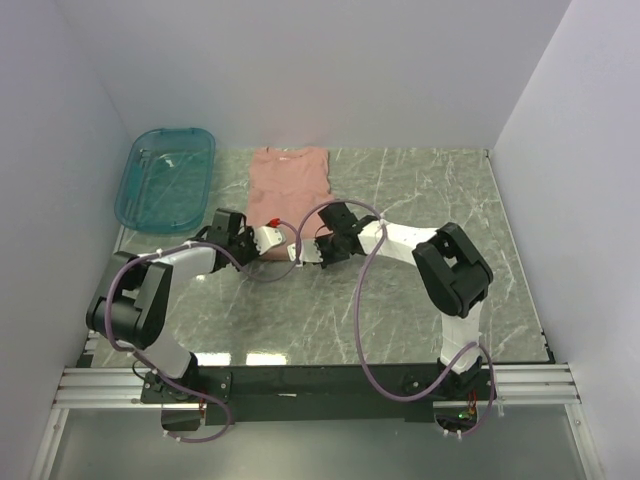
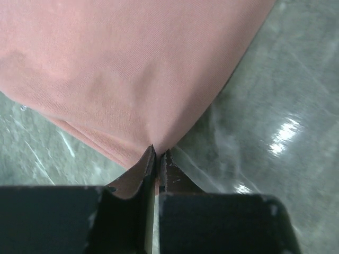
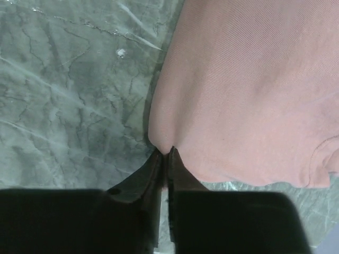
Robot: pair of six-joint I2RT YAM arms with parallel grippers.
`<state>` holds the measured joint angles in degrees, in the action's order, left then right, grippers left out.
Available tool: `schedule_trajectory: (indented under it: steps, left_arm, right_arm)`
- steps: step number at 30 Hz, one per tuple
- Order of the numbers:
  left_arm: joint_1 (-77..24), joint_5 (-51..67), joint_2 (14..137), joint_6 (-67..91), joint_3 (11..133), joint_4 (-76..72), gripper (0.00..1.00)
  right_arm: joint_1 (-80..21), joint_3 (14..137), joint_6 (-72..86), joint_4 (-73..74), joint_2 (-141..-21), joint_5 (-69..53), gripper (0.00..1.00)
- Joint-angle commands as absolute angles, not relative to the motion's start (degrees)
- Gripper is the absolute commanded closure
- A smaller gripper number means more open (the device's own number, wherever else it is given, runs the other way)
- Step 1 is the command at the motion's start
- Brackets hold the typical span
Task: Fold and stack the t-shirts
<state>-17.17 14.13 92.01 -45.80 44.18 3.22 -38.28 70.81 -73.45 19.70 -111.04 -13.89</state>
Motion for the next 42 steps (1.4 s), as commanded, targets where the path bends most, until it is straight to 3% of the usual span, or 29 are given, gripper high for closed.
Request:
schedule_trajectory:
  steps: [1,3,9,17,23,28,34,42]
  left_arm:
    - [-18.9,16.5,88.8,-46.1,42.1,5.8,1.00]
    - [-19.2,17.6,87.0,-45.9,41.1,6.3,1.00]
    - [-21.5,22.8,79.3,-43.5,36.8,8.8,1.00]
    - [-32.2,26.5,71.2,-36.3,33.1,13.6,1.00]
    - [-35.2,21.0,65.4,-32.9,32.5,12.6,1.00]
    - [-29.1,19.9,67.5,-38.0,39.9,12.0,1.00]
    - [-20.9,24.0,80.6,-43.3,52.9,10.5,1.00]
    - [-17.5,21.9,100.2,-43.2,68.7,1.2,1.00]
  right_arm:
    - [-38.5,68.6,-72.2,18.9,-110.2,-13.0,0.95]
    - [-38.8,66.5,-73.3,20.3,-107.9,-15.2,1.00]
    - [-38.8,57.1,-77.6,26.4,-96.8,-22.1,1.00]
    - [-38.8,49.4,-73.6,32.2,-82.8,-31.5,1.00]
    - [-37.3,50.1,-66.4,32.1,-79.3,-31.6,1.00]
    - [-32.4,58.3,-61.8,31.5,-83.7,-30.9,1.00]
    - [-25.8,73.8,-53.1,29.6,-93.1,-31.7,1.00]
    - [-22.9,94.9,-43.3,27.4,-110.6,-29.4,1.00]
